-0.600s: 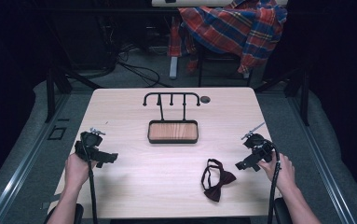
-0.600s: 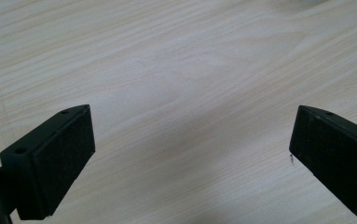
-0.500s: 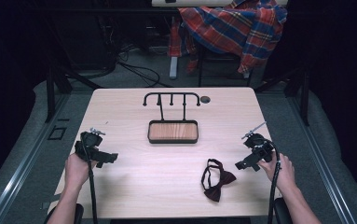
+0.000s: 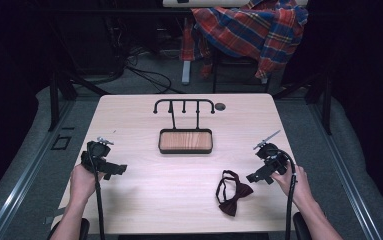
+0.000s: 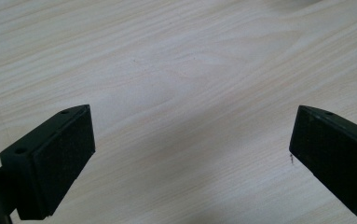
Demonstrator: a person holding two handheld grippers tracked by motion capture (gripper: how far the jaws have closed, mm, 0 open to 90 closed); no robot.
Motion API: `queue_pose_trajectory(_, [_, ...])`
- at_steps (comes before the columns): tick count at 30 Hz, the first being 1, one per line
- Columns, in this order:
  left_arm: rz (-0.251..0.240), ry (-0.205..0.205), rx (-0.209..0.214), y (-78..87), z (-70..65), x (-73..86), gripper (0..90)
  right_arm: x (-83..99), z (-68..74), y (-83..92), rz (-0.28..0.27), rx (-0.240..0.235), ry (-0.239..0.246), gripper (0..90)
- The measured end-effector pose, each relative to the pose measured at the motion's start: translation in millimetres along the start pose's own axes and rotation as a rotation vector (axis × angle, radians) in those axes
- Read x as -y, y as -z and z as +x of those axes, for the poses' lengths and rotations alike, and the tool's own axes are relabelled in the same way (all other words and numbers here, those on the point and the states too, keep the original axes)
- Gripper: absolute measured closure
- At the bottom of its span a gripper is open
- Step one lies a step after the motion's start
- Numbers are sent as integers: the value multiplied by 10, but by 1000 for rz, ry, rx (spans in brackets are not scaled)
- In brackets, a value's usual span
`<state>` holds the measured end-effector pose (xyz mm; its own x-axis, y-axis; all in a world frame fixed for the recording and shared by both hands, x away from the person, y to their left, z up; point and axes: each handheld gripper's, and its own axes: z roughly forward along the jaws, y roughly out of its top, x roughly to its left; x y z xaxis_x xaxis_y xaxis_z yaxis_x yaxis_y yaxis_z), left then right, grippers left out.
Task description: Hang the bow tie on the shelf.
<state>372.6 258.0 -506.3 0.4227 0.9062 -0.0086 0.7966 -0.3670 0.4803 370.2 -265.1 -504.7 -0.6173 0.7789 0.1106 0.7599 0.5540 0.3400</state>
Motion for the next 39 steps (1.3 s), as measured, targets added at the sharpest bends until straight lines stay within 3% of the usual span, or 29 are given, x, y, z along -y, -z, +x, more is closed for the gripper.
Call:
queue_pose_trajectory(5, [-1, 3, -1, 7, 5, 3, 1, -48, 119, 25, -18, 3, 59, 25])
queue_pose_trajectory(8, [-1, 2, -2, 7, 1, 1, 1, -66, 148, 27, 0, -13, 91, 65])
queue_pose_trajectory(12, [-1, -1, -2, -3, -6, -8, 1, -68, 179, 10, -20, -29, 90, 121])
queue_pose_trajectory(13, [1, -2, -2, -5, -6, -10, 1, -74, 185, 14, -22, -36, 94, 179])
queue_pose_trajectory(16, [2, -2, -1, -11, -8, -15, 1, -83, 210, 0, -23, -38, 96, 185])
queue_pose_trajectory(19, [4, -4, 1, -12, -12, -14, 1, -107, 263, -37, -25, -75, 120, 250])
queue_pose_trajectory(24, [8, -5, 2, -16, -11, -22, 1, -145, 359, -82, -26, -76, 131, 326])
queue_pose_trajectory(30, [18, -8, 4, -30, -23, -30, 1, -200, 414, -168, 16, -68, 159, 444])
queue_pose_trajectory(34, [20, -9, 4, -35, -23, -33, 1, -208, 414, -284, 54, -70, 158, 507])
queue_pose_trajectory(39, [26, -13, 3, -37, -32, -37, 1, -224, 406, -342, 60, -72, 147, 558])
